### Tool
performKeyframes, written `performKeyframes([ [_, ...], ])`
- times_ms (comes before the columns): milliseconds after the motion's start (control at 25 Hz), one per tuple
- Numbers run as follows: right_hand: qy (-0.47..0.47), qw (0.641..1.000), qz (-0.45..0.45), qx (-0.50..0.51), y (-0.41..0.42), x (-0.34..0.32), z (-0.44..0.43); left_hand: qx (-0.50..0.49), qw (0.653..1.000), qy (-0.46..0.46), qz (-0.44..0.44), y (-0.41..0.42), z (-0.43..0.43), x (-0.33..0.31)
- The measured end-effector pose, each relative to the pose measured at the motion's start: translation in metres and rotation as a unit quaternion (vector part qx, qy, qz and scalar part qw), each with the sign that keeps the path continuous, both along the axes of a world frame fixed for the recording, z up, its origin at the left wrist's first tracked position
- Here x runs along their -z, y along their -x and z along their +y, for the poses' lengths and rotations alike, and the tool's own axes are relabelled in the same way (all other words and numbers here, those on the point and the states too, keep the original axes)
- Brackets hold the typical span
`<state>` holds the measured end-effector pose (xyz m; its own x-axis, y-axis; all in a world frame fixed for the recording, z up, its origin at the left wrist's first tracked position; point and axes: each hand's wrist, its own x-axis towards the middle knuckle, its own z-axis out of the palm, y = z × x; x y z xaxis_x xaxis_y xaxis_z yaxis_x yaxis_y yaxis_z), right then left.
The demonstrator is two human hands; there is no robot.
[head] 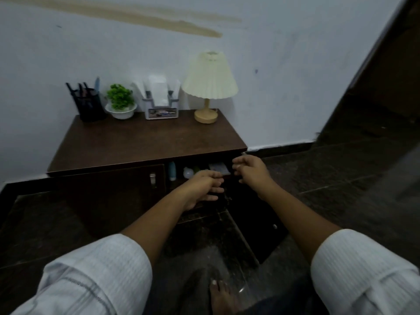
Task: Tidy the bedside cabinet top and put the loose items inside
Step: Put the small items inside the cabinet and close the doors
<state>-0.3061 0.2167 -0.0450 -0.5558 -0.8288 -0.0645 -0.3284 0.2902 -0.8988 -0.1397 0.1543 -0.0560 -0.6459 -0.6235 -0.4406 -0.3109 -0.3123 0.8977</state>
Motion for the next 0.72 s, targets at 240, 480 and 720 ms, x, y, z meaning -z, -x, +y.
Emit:
performKeyframes([
  [240, -0.111, 0.973, 0.162, 0.121, 0.078, 0.011, 0.077, 0.129, 0.991, 0.017, -0.028, 0.077, 0.048, 0.019],
  [480, -0.177, 0.983, 0.0, 0.047, 0.081, 0.005, 0.11, 0.172, 0.983, 0.018, -0.056, 0.097, 0.064, 0.031],
  [720, -0.227, 0.966, -0.119, -0.03, 0.049, 0.008, 0.076, 0.142, 0.986, 0.025, -0.08, 0.046, 0.044, 0.022],
])
